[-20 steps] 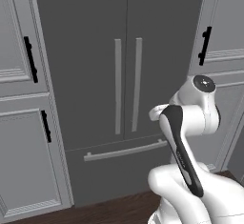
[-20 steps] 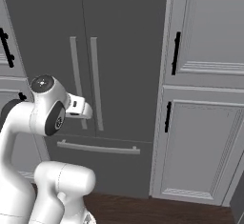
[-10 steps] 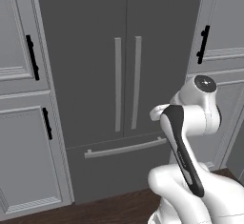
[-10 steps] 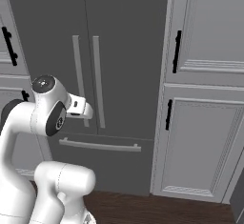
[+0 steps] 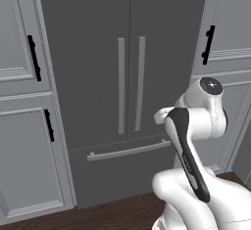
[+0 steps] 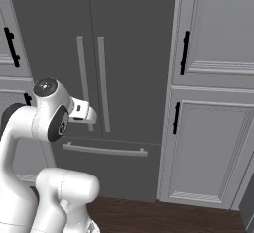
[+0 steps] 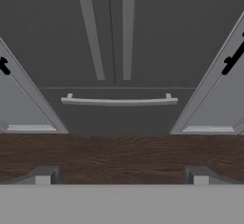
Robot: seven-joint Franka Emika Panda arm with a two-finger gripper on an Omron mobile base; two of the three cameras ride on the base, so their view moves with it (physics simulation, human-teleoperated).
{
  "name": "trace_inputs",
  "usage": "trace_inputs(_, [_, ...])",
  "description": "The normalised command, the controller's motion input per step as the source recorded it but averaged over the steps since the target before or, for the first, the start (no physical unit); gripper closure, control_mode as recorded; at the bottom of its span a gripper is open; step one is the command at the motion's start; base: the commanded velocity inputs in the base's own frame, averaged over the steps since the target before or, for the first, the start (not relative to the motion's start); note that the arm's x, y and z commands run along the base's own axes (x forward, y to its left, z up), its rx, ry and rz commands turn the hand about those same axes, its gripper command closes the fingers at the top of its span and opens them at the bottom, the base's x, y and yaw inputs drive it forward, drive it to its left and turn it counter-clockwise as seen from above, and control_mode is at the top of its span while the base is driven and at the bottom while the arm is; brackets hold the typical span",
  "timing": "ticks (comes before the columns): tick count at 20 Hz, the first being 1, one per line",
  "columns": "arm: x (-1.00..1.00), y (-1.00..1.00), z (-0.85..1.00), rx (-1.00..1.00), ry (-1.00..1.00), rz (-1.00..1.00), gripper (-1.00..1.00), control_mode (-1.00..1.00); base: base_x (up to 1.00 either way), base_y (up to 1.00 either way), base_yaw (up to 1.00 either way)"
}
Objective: Grab a lemon wedge from the fridge and one ice cube from the ice bowl, and put them in the glass of lemonade.
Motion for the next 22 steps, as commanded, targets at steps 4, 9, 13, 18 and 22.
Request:
trace_inputs(4, [0.00,0.00,0.00,0.00,0.00,0.00,-1.00,1.00,-0.15,0.02,0.00])
trace_inputs(9, [0.00,0.00,0.00,0.00,0.00,0.00,-1.00,1.00,-0.06,0.00,0.00])
trace_inputs(13, [0.00,0.00,0.00,0.00,-0.02,0.00,-1.00,-1.00,0.00,0.00,0.00])
trace_inputs(18, [-0.01,0.00,0.03,0.04,-0.07,0.00,-1.00,-1.00,0.00,0.00,0.00])
trace_inputs(22, [0.08,0.03,0.24,0.13,-0.12,-0.01,-1.00,-1.00,0.00,0.00,0.00])
